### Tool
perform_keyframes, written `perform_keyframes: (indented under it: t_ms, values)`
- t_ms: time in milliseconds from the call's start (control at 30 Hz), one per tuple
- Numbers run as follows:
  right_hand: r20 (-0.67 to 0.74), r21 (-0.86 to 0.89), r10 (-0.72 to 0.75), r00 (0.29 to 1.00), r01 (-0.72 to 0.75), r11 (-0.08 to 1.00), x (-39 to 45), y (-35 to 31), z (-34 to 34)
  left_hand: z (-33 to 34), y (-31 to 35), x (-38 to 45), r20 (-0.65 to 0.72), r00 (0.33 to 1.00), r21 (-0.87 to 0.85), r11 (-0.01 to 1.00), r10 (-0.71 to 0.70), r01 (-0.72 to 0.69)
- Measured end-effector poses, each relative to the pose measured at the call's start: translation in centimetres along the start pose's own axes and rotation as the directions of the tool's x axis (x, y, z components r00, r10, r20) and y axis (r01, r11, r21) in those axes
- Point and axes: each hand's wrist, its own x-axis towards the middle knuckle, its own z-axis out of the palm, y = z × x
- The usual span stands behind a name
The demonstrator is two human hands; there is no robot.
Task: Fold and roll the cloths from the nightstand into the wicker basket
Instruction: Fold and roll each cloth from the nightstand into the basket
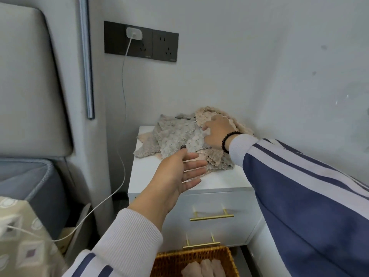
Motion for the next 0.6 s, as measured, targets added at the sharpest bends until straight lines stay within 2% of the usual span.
perform_keyframes:
  t_ms: [100, 200, 433, 533, 600]
  values:
    - [0.097, -0.123, 0.007, 0.995, 0.005, 0.992, 1.9, -0.3, 0.9, 0.0, 0.5, 0.6, 0.007, 1.000, -0.005, 1.000, -0.004, 0.004]
    - [0.108, -0.160, 0.025, 0.994, -0.008, 0.987, 3.2, -0.3, 1.6, 0.0, 0.9, 1.2, 0.011, 1.000, -0.003, 1.000, 0.003, -0.003]
    - [-0.122, 0.083, 0.069, 0.990, -0.059, 0.995, 3.7, 0.7, -0.1, 0.2, 1.3, 1.7, 0.011, 1.000, 0.000, 1.000, 0.004, -0.004]
    - [-0.282, 0.230, 0.102, 0.954, -0.036, 0.972, 2.7, 1.2, -2.5, 0.7, 1.3, 1.6, 0.015, 1.000, 0.007, 1.000, 0.002, -0.002]
    - [-0.408, 0.317, 0.126, 0.904, 0.011, 0.948, 1.7, 1.4, -4.2, 1.1, 1.1, 1.5, 0.022, 1.000, 0.020, 1.000, -0.005, 0.004]
